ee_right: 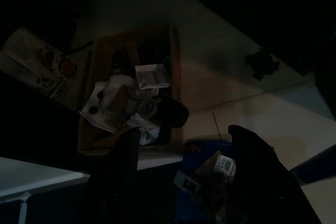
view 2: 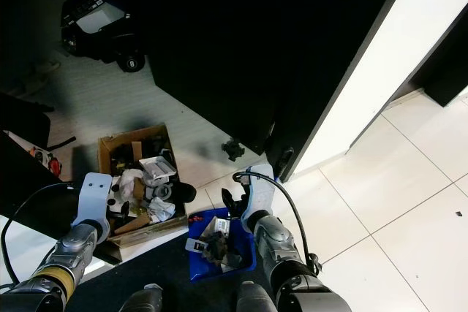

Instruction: Sweep floor

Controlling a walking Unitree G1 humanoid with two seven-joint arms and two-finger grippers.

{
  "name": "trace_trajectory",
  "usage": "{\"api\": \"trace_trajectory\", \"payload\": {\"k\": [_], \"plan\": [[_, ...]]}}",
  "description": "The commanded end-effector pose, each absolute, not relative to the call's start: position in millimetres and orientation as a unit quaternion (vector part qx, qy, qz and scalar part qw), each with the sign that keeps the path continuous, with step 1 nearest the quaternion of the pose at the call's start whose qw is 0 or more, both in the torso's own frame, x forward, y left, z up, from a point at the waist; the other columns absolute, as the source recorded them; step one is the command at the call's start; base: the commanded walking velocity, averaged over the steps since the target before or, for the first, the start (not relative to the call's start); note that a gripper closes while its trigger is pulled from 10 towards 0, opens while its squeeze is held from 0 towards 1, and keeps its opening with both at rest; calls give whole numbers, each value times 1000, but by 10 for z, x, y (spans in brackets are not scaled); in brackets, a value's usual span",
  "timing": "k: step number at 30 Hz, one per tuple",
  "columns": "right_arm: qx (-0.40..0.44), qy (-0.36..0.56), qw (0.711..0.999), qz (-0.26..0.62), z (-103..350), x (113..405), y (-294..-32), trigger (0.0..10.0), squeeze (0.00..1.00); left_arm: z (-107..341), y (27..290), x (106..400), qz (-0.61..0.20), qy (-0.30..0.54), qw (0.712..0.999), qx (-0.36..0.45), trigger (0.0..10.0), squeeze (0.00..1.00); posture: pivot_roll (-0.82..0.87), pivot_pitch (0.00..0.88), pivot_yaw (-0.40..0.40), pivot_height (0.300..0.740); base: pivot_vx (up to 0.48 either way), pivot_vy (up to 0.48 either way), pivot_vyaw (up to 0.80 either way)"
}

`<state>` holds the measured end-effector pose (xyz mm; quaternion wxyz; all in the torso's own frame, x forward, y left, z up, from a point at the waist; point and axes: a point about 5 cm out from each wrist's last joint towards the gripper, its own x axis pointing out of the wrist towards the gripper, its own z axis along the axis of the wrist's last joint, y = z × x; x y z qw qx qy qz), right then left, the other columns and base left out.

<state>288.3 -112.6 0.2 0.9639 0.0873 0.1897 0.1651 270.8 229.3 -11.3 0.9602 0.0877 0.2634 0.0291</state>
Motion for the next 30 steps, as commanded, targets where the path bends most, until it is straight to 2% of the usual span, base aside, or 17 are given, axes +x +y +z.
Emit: {"api": "trace_trajectory", "payload": {"k": [1,30], "plan": [[92,205,962,159,-55,2838,-1143,10000,0,-180,2272,2646,30,279,956,82,10000,0,-90,104,4,740,0,0,0],[93,204,962,158,-52,2841,-1139,10000,0,-177,2276,2649,30,279,956,82,10000,0,-89,108,6,740,0,0,0]]}}
